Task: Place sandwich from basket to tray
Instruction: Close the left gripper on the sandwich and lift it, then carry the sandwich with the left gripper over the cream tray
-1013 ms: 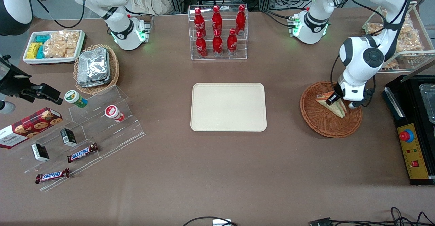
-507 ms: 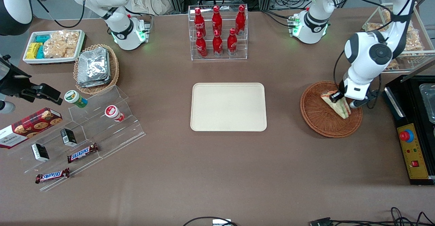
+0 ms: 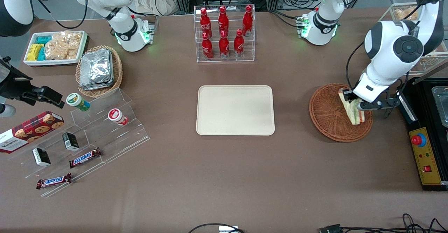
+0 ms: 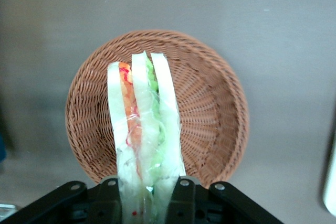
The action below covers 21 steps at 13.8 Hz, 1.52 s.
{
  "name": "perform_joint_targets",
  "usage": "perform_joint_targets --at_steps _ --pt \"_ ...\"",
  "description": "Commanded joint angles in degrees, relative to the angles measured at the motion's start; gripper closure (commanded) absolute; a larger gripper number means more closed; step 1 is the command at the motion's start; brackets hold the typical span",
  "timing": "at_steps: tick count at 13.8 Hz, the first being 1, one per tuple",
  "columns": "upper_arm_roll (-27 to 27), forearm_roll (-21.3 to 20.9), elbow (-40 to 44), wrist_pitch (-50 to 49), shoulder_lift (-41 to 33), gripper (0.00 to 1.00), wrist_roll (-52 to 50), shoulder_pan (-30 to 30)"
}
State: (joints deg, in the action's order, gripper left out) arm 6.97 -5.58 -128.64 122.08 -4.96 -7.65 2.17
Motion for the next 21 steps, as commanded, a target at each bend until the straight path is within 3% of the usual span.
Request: perform_joint_targets --at_steps 1,9,16,21 --pt "2.3 1.0 4.8 -4.1 0.7 0.80 3.8 -0.3" --pt "5.0 3.2 6.5 -5.3 0.0 0.85 9.0 -6.4" --pt "5.4 5.2 9.3 -4.9 3.6 0.86 -1.0 -18.0" --pt "5.3 4.0 17.4 -4.5 13.2 0.86 -12.7 -25.5"
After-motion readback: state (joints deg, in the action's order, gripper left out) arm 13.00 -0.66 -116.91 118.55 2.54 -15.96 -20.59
